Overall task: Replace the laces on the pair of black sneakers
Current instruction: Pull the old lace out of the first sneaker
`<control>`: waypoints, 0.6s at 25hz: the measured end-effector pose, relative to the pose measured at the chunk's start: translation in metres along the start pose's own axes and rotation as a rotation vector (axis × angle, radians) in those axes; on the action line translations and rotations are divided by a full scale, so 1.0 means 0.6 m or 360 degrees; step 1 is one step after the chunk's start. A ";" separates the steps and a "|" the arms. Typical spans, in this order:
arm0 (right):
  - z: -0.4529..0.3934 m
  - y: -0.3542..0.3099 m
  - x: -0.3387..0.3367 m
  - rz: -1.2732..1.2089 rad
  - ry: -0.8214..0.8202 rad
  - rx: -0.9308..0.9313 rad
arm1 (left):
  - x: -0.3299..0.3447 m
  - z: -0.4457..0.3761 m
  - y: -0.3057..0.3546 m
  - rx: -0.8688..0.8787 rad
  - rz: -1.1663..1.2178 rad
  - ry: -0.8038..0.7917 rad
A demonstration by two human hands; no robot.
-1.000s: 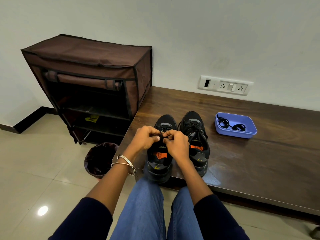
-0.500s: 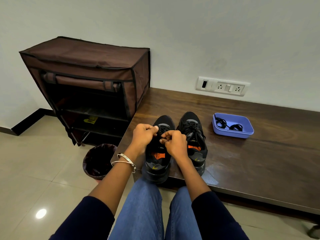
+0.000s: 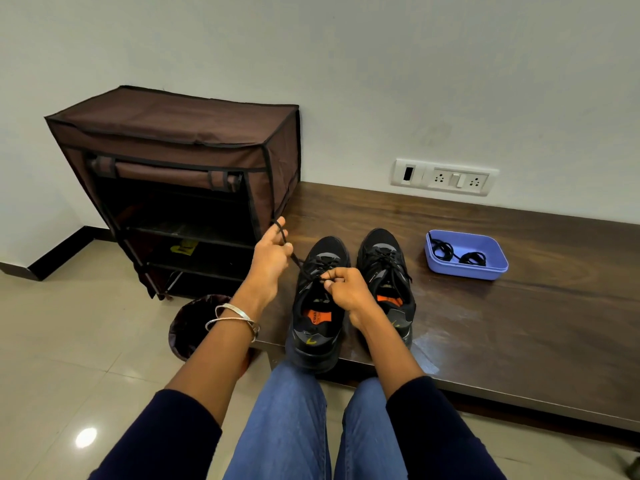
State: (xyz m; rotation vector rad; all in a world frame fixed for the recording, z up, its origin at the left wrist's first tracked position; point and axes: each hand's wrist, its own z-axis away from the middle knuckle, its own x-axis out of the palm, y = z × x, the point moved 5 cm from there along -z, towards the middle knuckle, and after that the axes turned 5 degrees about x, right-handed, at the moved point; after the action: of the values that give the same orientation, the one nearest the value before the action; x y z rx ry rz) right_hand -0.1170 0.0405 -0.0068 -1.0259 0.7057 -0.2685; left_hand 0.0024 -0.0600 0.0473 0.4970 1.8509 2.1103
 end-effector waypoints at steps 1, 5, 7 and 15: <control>-0.002 0.001 0.000 -0.0055 -0.0031 0.0038 | -0.005 0.003 -0.009 -0.0048 -0.0384 0.0021; -0.004 0.002 -0.005 -0.0180 -0.0078 0.0063 | -0.008 0.035 -0.009 0.0388 -0.1364 0.0429; -0.003 0.005 -0.004 -0.0243 -0.0094 0.0054 | 0.021 0.040 0.000 0.0752 -0.1438 0.0161; 0.013 -0.001 -0.012 -0.0148 0.0028 0.0018 | 0.032 0.040 -0.010 0.0709 -0.2030 -0.0151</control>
State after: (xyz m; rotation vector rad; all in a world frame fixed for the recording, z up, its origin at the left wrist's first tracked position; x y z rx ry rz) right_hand -0.1170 0.0494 -0.0010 -1.0481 0.6726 -0.3622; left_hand -0.0044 -0.0296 0.0454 -0.4349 1.7775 0.8215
